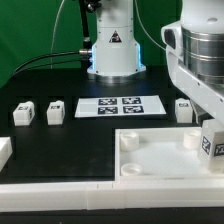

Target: Assemble one leg

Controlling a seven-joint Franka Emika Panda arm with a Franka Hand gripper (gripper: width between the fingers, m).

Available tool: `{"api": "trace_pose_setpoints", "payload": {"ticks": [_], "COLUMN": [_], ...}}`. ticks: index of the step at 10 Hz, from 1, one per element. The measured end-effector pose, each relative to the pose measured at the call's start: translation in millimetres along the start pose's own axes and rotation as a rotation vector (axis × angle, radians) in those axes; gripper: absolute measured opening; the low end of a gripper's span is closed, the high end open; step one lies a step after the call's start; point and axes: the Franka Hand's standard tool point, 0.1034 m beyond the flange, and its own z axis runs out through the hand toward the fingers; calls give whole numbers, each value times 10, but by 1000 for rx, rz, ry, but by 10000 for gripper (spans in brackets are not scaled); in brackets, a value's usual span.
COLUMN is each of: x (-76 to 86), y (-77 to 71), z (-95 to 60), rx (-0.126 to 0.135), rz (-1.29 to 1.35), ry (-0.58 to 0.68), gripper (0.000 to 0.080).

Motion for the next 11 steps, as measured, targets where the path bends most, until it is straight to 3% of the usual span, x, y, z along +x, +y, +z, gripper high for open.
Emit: {"api": "trace_pose_setpoints", "payload": {"ticks": [7, 11], "x": [25, 59], "y": [-20, -61], "z": [-34, -50], "rx": [5, 29], "rz": [-808, -810], "ry": [3, 33], "gripper": [649, 649]}}
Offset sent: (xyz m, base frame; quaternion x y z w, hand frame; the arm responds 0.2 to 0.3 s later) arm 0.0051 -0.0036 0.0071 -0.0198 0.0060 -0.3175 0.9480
